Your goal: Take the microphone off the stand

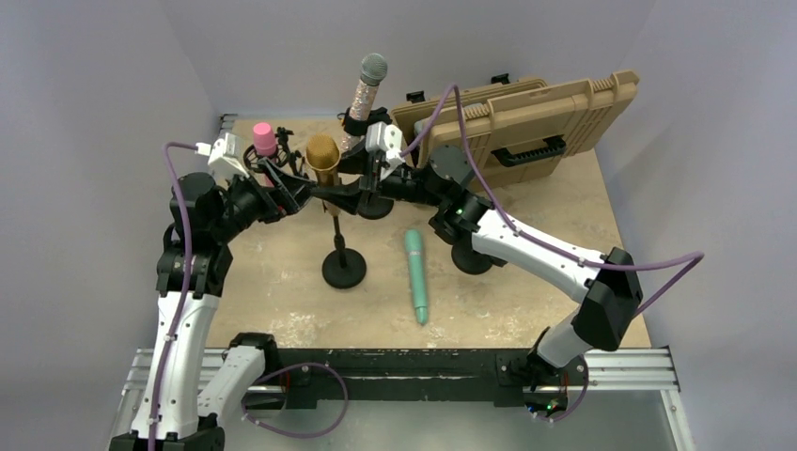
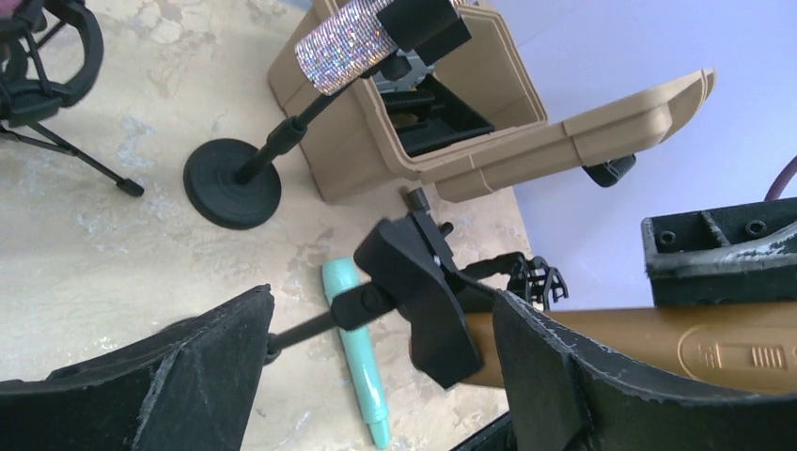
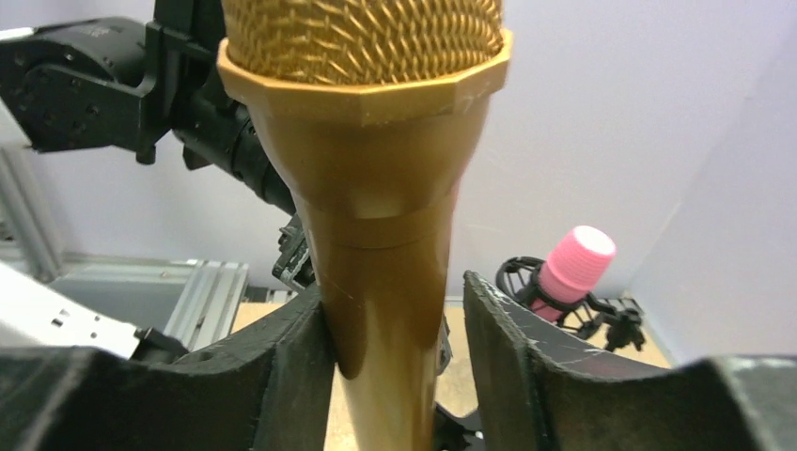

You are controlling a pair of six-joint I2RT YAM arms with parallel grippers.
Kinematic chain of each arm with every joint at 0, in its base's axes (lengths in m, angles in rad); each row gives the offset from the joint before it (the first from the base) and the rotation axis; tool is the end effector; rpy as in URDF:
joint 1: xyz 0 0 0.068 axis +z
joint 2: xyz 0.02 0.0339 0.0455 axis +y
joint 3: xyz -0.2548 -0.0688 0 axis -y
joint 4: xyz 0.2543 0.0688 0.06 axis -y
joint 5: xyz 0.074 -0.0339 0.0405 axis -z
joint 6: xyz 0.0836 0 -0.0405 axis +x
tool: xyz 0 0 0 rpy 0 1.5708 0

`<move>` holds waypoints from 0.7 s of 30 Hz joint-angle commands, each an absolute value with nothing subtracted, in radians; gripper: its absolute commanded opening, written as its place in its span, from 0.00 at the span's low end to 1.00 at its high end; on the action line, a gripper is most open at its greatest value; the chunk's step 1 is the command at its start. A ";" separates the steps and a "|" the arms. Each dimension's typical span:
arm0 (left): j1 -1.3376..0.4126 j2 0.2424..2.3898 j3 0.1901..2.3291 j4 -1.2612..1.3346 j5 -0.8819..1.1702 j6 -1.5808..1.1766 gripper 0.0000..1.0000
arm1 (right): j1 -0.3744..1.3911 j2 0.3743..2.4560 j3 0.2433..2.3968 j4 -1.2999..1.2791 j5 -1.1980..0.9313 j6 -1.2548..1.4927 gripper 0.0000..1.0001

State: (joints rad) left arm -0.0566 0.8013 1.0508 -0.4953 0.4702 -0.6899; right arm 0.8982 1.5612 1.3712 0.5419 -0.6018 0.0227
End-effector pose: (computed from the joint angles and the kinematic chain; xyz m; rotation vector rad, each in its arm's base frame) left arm 0.2159 -0.0502 0.3813 -0.2492 1.8782 -0.9452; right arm 0.2201 0.3524 0.4284 -1.0364 0.8994 1.1467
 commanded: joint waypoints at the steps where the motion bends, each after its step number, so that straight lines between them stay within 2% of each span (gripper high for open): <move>1: -0.021 0.844 1.080 -0.408 0.509 -0.757 0.83 | 0.901 1.453 1.336 0.627 -0.454 0.104 0.51; 6: -0.021 0.956 1.129 -0.411 0.582 -0.780 0.80 | 0.928 1.465 1.341 0.613 -0.415 0.118 0.56; 11: -0.021 0.961 1.097 -0.410 0.611 -0.812 0.80 | 1.001 1.476 1.365 0.573 -0.266 0.120 0.66; 21: -0.024 0.903 0.983 -0.375 0.703 -0.821 0.81 | 1.117 1.483 1.405 0.404 0.251 0.236 0.96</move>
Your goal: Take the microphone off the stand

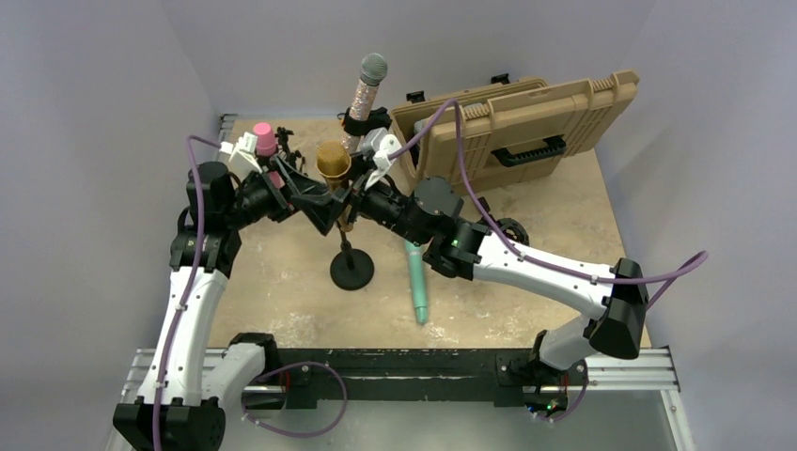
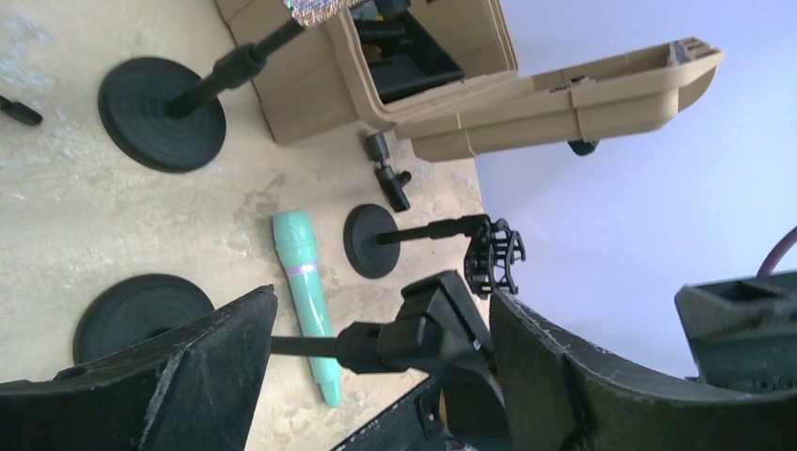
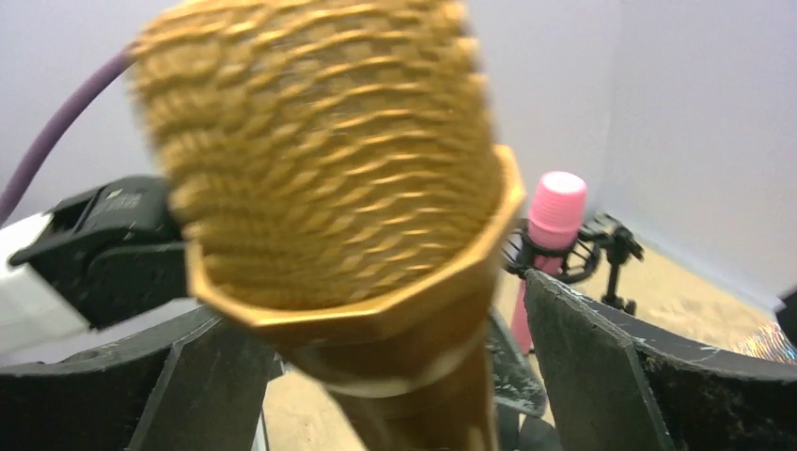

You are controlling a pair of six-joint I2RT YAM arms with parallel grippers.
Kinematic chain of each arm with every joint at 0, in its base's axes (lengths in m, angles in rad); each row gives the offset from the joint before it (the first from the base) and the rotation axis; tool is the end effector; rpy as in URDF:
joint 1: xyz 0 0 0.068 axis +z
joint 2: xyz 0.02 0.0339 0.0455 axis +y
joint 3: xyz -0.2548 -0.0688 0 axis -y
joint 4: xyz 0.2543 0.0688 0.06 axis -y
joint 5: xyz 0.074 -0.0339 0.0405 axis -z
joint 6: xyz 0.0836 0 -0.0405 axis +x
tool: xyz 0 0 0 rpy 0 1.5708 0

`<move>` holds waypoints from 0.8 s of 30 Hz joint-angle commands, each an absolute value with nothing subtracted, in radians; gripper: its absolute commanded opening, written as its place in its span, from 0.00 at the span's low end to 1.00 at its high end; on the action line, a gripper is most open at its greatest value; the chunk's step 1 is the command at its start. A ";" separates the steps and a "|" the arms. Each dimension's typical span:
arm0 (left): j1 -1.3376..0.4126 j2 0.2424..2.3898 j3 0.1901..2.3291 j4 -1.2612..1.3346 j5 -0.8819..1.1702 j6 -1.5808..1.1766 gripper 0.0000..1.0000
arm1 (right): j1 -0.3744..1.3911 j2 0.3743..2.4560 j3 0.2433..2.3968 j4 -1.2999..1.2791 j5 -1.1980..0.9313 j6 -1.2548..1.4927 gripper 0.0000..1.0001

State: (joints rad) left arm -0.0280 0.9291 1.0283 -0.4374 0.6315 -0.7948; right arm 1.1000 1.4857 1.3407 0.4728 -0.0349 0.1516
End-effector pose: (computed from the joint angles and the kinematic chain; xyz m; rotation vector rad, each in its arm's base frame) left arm 0.2466 -0.0563 0.3556 -0.3126 1.9876 -1.1422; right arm 0.1824 0.3648 0.4407 -0.6319 1.1606 1.0991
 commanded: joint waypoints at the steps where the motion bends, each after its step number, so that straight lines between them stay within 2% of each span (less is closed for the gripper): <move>1: -0.024 0.903 0.975 -0.370 0.712 -0.826 0.80 | 1.124 1.482 1.406 0.390 0.301 0.255 0.97; 5: -0.028 0.908 0.952 -0.329 0.745 -0.830 0.75 | 1.141 1.464 1.386 0.341 0.438 0.311 0.97; 8: -0.035 0.921 0.948 -0.307 0.773 -0.832 0.69 | 1.141 1.452 1.369 0.345 0.444 0.320 0.91; 18: -0.070 0.858 0.864 -0.269 0.805 -0.866 0.50 | 1.143 1.422 1.324 0.439 0.368 0.202 0.62; 22: -0.084 0.795 0.818 -0.271 0.812 -0.888 0.47 | 1.135 1.437 1.332 0.461 0.350 0.096 0.49; 24: -0.087 0.763 0.803 -0.283 0.817 -0.895 0.46 | 1.133 1.439 1.333 0.479 0.285 0.037 0.47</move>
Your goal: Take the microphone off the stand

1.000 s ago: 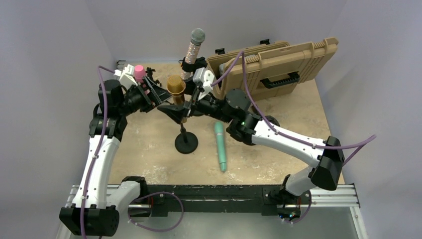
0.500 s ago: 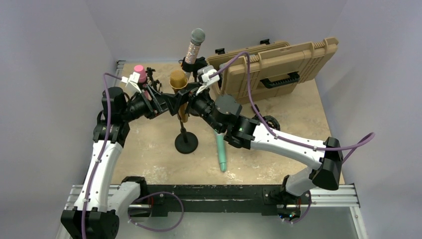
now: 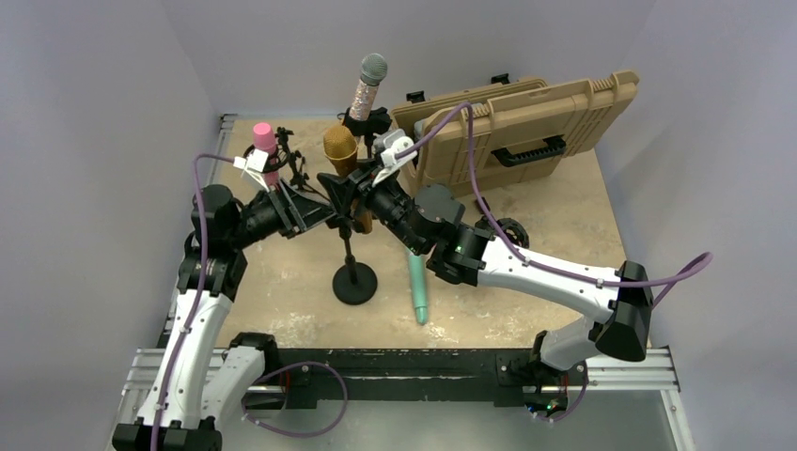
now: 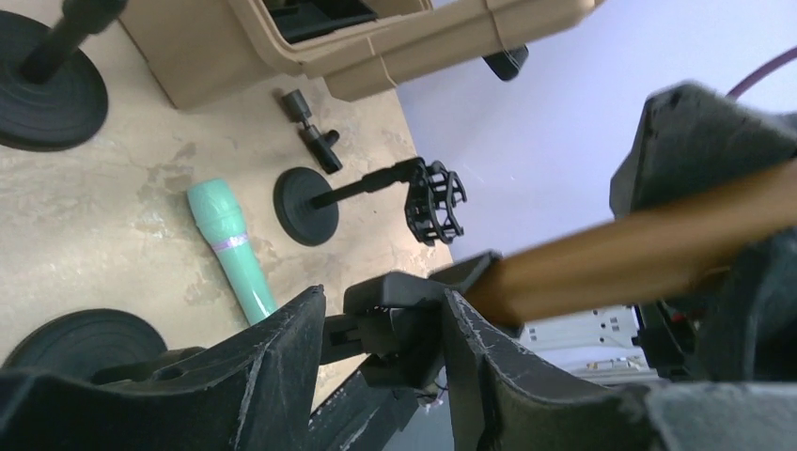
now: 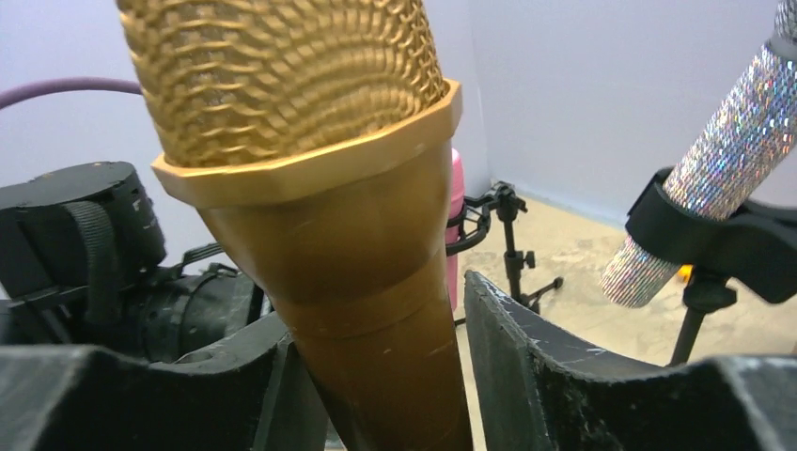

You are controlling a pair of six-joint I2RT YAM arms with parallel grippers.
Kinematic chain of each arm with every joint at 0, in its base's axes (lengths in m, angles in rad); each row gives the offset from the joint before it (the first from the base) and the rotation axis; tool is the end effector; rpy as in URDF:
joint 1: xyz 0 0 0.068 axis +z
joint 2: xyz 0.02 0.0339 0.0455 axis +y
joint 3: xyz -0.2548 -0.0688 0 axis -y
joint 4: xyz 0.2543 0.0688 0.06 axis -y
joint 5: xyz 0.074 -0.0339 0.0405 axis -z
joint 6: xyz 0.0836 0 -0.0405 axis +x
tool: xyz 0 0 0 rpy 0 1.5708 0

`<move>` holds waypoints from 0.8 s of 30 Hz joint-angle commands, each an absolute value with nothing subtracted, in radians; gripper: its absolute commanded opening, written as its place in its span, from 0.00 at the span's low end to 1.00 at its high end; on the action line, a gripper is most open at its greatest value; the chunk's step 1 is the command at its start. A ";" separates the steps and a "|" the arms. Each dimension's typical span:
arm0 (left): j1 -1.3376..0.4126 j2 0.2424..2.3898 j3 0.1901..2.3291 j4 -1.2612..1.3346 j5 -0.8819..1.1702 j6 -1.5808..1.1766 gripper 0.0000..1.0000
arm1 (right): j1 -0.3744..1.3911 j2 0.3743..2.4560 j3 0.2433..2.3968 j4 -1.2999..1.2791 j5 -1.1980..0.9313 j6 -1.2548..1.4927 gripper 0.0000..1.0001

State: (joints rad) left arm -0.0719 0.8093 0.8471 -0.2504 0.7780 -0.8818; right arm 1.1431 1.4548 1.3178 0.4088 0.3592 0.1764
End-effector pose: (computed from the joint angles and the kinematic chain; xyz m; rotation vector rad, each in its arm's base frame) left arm 0.2218 -0.0748 0.3393 -0.1652 1.9287 -1.3501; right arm 0.1915 0.3493 0.4322 -0.3374 1.3285 0.8847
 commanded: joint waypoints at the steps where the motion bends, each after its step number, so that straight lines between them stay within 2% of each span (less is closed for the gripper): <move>1: -0.088 0.749 0.795 -0.292 0.820 -0.896 0.46 | 1.131 1.435 1.329 0.498 0.248 0.010 0.46; 4: -0.090 0.717 0.786 -0.326 0.830 -0.863 0.47 | 1.112 1.421 1.306 0.548 0.159 -0.058 0.41; 6: -0.089 0.707 0.811 -0.386 0.823 -0.751 0.54 | 1.100 1.421 1.303 0.552 0.113 -0.071 0.33; 8: -0.089 0.693 0.853 -0.451 0.803 -0.642 0.66 | 1.098 1.416 1.285 0.561 0.091 -0.090 0.30; 12: -0.089 0.687 0.924 -0.533 0.786 -0.450 0.97 | 1.091 1.408 1.254 0.568 0.052 -0.104 0.28; 13: -0.088 0.687 0.938 -0.545 0.776 -0.417 1.00 | 1.090 1.406 1.250 0.572 0.042 -0.103 0.28; 16: -0.089 0.682 0.971 -0.545 0.751 -0.369 1.00 | 1.087 1.398 1.246 0.580 0.005 -0.099 0.28; 20: -0.104 0.639 0.895 -0.372 0.750 -0.364 1.00 | 1.077 1.399 1.250 0.587 -0.042 -0.089 0.28; 24: -0.221 0.530 0.775 -0.248 0.589 -0.195 1.00 | 1.064 1.402 1.257 0.588 -0.088 -0.087 0.28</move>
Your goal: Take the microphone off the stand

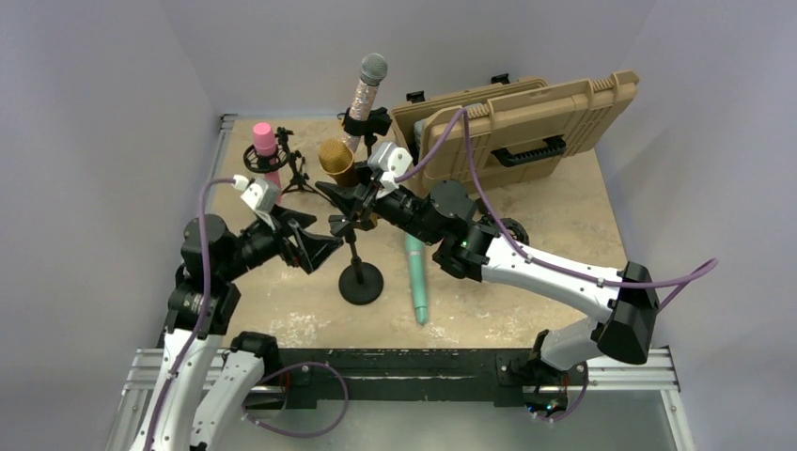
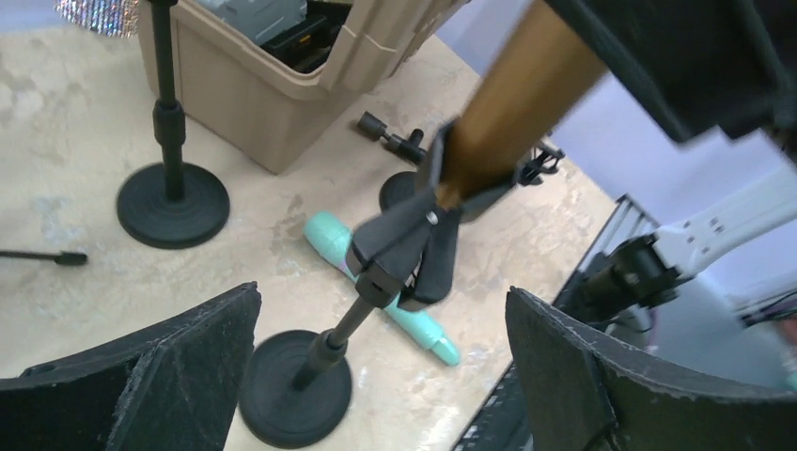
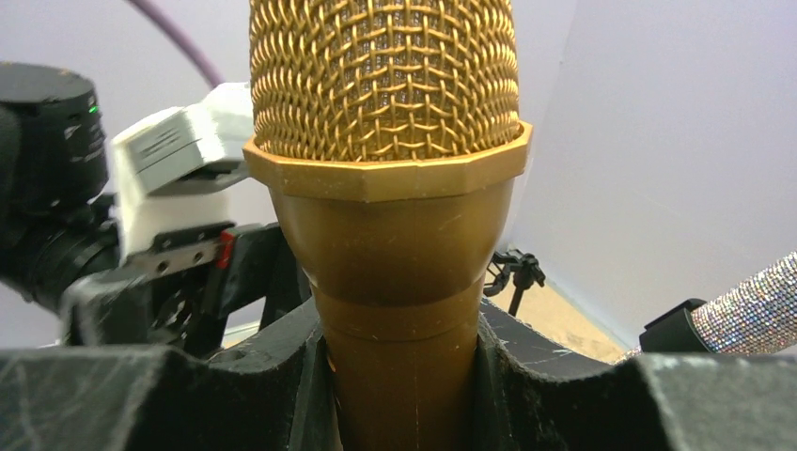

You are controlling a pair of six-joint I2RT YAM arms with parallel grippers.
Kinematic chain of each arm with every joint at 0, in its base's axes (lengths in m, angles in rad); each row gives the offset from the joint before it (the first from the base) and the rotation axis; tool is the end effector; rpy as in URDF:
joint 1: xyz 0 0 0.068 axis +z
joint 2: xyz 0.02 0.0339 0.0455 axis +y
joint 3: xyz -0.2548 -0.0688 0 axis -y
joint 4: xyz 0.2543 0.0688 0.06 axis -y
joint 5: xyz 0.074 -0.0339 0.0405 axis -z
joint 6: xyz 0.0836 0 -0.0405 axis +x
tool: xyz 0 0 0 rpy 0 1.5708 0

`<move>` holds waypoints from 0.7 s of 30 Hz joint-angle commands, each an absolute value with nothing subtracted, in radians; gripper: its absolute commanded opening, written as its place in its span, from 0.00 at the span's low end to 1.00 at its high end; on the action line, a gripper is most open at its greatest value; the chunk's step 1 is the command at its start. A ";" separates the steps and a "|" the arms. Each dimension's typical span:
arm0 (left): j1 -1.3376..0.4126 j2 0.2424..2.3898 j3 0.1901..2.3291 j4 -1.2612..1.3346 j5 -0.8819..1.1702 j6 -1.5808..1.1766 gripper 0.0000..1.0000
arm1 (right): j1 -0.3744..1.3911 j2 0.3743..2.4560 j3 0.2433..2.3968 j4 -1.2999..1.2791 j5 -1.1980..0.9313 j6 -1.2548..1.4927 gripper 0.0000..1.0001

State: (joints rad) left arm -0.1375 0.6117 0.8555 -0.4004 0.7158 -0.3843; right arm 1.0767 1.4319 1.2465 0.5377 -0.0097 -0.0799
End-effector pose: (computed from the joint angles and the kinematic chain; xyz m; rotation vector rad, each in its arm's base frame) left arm 0.1699 -0.0789 0.3581 0.3314 1.7620 -0.9936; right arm 0.1860 0.3469 0.4323 -0.6990 1.0548 0.8722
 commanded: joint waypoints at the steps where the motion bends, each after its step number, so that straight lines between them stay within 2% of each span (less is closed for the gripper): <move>1: -0.239 0.508 0.756 -0.235 0.563 -0.145 1.00 | 1.060 1.403 1.255 0.589 -0.095 -0.088 0.28; 5: -0.263 0.479 0.723 -0.177 0.540 -0.032 1.00 | 1.049 1.402 1.253 0.589 -0.123 -0.094 0.28; 10: -0.266 0.585 0.735 -0.104 0.710 0.011 0.87 | 1.043 1.401 1.252 0.599 -0.140 -0.100 0.28; 14: -0.270 0.692 0.781 -0.109 0.851 0.060 0.86 | 1.042 1.394 1.257 0.600 -0.153 -0.099 0.28; 17: -0.275 0.698 0.784 -0.105 0.892 0.077 0.84 | 1.040 1.391 1.255 0.601 -0.157 -0.097 0.28; 21: -0.278 0.669 0.753 -0.100 0.887 0.086 0.75 | 1.040 1.396 1.258 0.599 -0.172 -0.093 0.28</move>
